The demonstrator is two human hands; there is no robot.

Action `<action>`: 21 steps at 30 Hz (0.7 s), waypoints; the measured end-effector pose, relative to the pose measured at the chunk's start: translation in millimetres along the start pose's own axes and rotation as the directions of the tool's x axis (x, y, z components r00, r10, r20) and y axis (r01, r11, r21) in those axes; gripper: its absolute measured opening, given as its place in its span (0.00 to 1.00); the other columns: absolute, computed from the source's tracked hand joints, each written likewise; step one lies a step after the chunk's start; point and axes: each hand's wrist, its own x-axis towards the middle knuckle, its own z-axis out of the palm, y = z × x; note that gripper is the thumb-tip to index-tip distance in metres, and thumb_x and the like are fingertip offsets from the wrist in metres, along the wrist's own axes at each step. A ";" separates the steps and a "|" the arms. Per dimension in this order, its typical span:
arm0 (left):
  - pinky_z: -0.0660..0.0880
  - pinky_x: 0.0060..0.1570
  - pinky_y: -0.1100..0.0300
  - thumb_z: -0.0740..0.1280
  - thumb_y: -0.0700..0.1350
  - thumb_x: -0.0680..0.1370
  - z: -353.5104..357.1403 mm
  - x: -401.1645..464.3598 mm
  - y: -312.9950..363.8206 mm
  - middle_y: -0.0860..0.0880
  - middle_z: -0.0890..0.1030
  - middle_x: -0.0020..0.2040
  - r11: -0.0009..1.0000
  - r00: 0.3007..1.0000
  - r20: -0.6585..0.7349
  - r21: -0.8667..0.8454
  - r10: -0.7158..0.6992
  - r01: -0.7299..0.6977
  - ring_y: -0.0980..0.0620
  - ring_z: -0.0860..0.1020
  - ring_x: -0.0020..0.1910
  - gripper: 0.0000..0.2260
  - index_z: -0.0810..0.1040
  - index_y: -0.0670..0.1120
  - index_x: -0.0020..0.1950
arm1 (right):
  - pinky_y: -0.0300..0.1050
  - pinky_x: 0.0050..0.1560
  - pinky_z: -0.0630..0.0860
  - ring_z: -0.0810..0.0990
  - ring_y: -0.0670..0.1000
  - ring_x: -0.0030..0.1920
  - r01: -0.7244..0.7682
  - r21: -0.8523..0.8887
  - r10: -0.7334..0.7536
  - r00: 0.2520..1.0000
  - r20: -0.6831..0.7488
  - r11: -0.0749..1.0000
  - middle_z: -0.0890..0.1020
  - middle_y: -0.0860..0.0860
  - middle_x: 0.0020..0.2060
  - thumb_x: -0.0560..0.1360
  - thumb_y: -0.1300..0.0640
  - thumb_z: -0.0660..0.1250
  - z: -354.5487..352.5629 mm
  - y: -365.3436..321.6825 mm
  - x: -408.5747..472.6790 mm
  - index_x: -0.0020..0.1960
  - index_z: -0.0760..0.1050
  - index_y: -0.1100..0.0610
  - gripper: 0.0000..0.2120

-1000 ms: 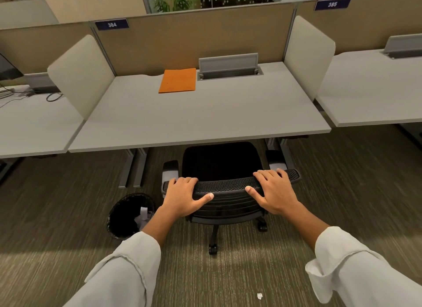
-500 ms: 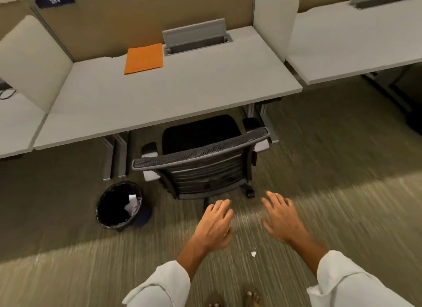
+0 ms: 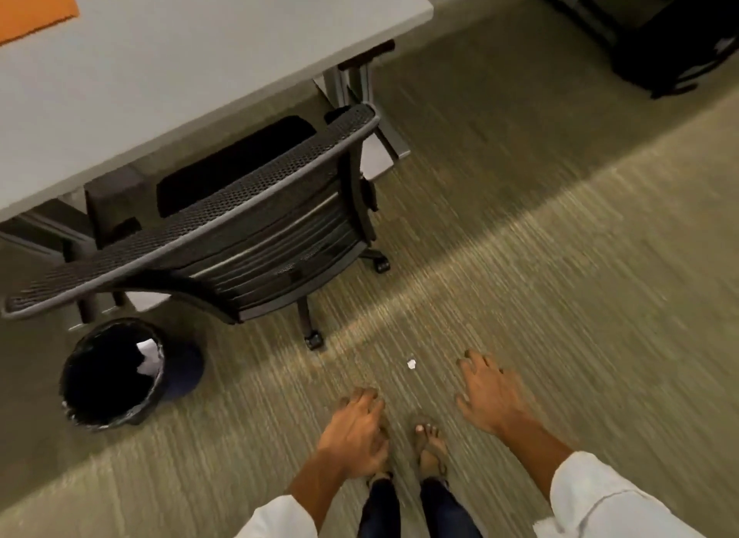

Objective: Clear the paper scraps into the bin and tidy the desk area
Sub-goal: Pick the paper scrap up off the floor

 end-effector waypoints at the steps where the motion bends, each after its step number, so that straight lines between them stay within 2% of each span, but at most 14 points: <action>1: 0.64 0.72 0.48 0.59 0.57 0.77 8.0 7.2 -3.1 0.43 0.65 0.75 1.000 1.000 0.023 0.002 0.007 -0.007 0.41 0.63 0.74 0.28 0.65 0.46 0.75 | 0.56 0.67 0.69 0.66 0.56 0.72 -0.024 0.015 0.024 0.999 0.023 1.000 0.62 0.54 0.76 0.78 0.42 0.61 10.4 -0.5 3.0 0.75 0.62 0.54 0.29; 4: 0.68 0.65 0.49 0.57 0.56 0.77 41.0 34.2 -11.5 0.46 0.68 0.70 0.999 0.993 0.106 -0.001 0.051 -0.051 0.45 0.67 0.69 0.24 0.67 0.51 0.73 | 0.57 0.66 0.72 0.67 0.58 0.72 -0.094 0.067 0.087 0.991 0.101 0.993 0.62 0.55 0.75 0.78 0.42 0.62 50.0 0.7 15.9 0.74 0.64 0.56 0.29; 9: 0.70 0.63 0.51 0.59 0.55 0.77 102.5 76.2 -27.2 0.47 0.63 0.75 0.995 0.961 0.262 0.016 0.089 -0.097 0.44 0.67 0.69 0.26 0.65 0.48 0.74 | 0.58 0.64 0.74 0.68 0.60 0.70 -0.178 0.164 0.146 0.970 0.194 0.970 0.61 0.56 0.75 0.78 0.44 0.63 122.0 3.0 40.9 0.74 0.65 0.56 0.28; 13: 0.71 0.64 0.50 0.61 0.54 0.76 163.1 120.4 -39.3 0.45 0.63 0.75 0.997 0.939 0.337 0.009 0.074 -0.081 0.43 0.67 0.69 0.29 0.63 0.48 0.76 | 0.56 0.64 0.74 0.68 0.59 0.70 -0.215 0.222 0.159 0.957 0.244 0.951 0.59 0.54 0.77 0.79 0.46 0.63 187.0 6.4 72.5 0.74 0.64 0.55 0.27; 18: 0.72 0.62 0.51 0.61 0.51 0.77 238.2 189.2 -48.8 0.45 0.68 0.71 0.997 0.937 0.345 0.045 0.049 -0.069 0.45 0.67 0.68 0.22 0.70 0.48 0.71 | 0.56 0.64 0.74 0.68 0.58 0.69 -0.260 0.311 0.191 0.953 0.237 0.914 0.60 0.54 0.74 0.79 0.48 0.63 266.2 12.9 110.7 0.72 0.65 0.54 0.24; 21: 0.72 0.65 0.51 0.62 0.52 0.78 276.4 236.3 -53.2 0.44 0.61 0.77 0.994 0.932 0.363 0.099 0.009 -0.048 0.45 0.63 0.73 0.23 0.69 0.46 0.72 | 0.54 0.63 0.75 0.69 0.56 0.69 -0.251 0.372 0.177 0.959 0.222 0.894 0.58 0.53 0.76 0.80 0.49 0.61 309.8 17.2 126.8 0.72 0.65 0.52 0.21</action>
